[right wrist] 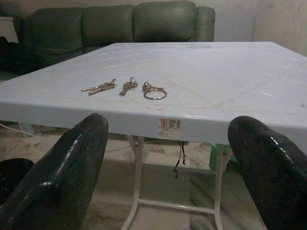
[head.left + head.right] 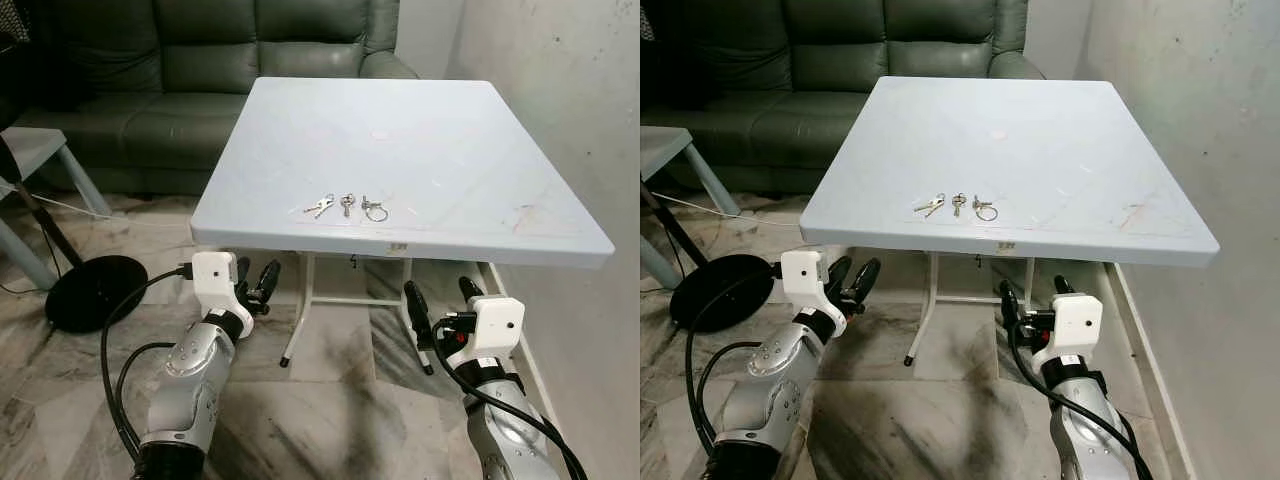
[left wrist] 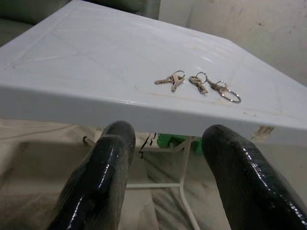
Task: Hang keys on a hook
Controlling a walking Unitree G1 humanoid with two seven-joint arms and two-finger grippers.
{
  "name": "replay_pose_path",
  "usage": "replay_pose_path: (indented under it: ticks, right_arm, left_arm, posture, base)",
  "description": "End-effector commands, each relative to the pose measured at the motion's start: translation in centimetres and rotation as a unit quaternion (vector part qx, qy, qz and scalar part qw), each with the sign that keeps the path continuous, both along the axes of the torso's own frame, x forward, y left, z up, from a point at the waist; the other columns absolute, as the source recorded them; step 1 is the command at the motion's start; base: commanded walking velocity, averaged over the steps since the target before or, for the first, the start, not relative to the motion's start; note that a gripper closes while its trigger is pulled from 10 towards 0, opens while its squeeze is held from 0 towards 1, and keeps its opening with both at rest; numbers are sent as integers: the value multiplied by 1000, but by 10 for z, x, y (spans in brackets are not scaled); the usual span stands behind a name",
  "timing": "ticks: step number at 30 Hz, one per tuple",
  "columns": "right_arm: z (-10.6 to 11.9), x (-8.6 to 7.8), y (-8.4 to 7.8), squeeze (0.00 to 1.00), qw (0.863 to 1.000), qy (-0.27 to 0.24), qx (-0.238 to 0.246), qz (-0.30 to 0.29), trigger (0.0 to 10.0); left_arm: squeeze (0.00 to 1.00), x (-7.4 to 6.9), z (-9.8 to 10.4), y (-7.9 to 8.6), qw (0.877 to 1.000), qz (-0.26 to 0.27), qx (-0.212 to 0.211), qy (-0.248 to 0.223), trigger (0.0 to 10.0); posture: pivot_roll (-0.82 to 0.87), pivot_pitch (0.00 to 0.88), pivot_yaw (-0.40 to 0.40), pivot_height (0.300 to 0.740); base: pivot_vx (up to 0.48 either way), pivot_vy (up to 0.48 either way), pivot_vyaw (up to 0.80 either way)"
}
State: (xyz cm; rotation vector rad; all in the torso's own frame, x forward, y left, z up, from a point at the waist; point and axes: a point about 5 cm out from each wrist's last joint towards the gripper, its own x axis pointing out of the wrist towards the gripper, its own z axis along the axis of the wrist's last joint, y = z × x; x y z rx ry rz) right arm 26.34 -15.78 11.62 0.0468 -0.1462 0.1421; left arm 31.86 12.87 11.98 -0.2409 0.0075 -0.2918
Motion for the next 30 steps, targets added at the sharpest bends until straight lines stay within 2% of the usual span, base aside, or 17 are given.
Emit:
replay_pose_path:
  ticks: [1, 9, 18, 24, 30]
  right_arm:
    - [2, 0, -1, 0, 1000, -3, 1, 2, 10000]
    - [1, 0, -1, 0, 1000, -3, 0, 3, 10000]
    - [2, 0, -1, 0, 1000, -4, -1, 4, 10000]
    - [2, 0, -1, 0, 1000, -5, -2, 4, 10000]
    - [2, -1, -1, 0, 1000, -4, -1, 4, 10000]
  left_arm:
    - [0, 2, 3, 1, 1000, -1, 3, -4, 10000]
    - [0, 3, 3, -2, 1000, -6, 1, -5, 10000]
    - [0, 4, 4, -3, 1000, -7, 3, -8, 10000]
    - [0, 4, 5, -4, 1000, -9, 18, -14, 10000]
    - [0, 3, 5, -4, 1000, -9, 21, -16, 10000]
  posture:
    - [24, 71, -2, 740]
    - [21, 63, 0, 740]
    - [19, 60, -3, 740]
    - [19, 60, -3, 740]
    - [20, 64, -3, 740]
  base:
    - [0, 300, 0]
    - [217, 393, 0]
    - [0, 422, 0]
    - [339, 310, 0]
    - [470, 0, 0]
